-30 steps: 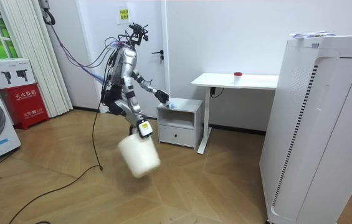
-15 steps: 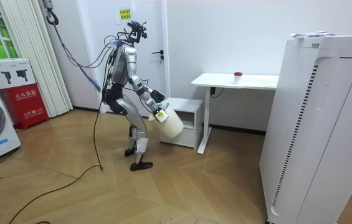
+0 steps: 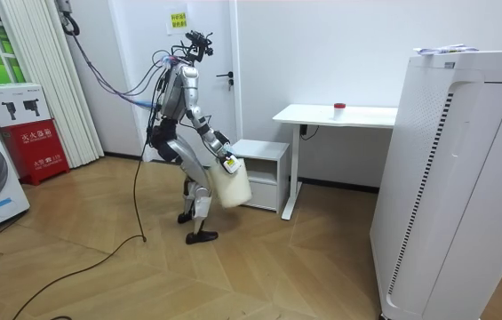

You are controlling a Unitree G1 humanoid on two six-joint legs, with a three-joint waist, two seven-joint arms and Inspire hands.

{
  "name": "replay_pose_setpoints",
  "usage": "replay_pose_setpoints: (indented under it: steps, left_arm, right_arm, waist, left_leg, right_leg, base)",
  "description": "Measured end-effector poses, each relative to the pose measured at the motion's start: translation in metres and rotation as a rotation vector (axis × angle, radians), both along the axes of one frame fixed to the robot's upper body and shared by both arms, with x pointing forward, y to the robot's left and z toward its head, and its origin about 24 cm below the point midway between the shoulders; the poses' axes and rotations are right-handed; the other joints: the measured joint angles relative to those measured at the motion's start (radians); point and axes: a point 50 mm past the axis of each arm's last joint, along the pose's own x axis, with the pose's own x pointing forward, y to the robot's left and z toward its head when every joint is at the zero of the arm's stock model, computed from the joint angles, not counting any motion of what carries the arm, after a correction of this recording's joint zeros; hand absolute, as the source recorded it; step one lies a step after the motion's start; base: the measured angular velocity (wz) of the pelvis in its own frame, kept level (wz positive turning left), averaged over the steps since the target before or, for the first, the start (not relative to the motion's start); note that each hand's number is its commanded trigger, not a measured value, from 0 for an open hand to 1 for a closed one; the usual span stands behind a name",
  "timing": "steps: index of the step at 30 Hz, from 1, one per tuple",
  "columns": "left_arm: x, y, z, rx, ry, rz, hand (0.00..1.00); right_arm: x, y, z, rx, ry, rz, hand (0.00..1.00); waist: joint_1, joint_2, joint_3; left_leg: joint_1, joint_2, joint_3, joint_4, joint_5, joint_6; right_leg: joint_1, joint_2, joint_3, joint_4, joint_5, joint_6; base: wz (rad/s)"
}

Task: Pick garbage

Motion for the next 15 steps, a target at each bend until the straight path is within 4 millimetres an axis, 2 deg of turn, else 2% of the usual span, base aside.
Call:
replay_pose_setpoints:
  steps: [1,2,15]
  left_arm:
    - [-0.0006,0.0001,-0.0006,0.001,0.002,0.000,0.04]
    - [-0.0019,0.0005,-0.0019,0.002,0.007,0.001,0.00]
    - [-0.0071,0.0032,-0.0066,0.001,0.031,-0.005,0.00]
  right_arm:
    - [0.0002,0.0001,0.0002,0.001,-0.001,0.001,1.00]
    - [0.0005,0.0008,0.0007,0.004,-0.004,0.007,1.00]
    - [-0.0006,0.0054,0.0001,0.026,0.002,0.046,1.00]
  waist:
    - [-0.002,0.000,0.0000]
    - [-0.002,0.000,0.0000]
    - [0.008,0.000,-0.0012]
  left_leg:
    - [0.000,0.000,0.000,0.000,0.000,0.000]
    - [0.000,0.000,0.000,-0.001,0.000,0.000]
    - [0.004,0.000,0.000,-0.001,0.001,0.000]
  right_leg:
    - [0.000,0.000,0.000,0.000,0.000,0.000]
    - [0.000,0.000,0.000,0.001,0.000,0.000]
    - [0.005,-0.002,-0.003,0.000,0.001,0.000]
  base:
    - [0.00]
    - [0.00]
    - [0.00]
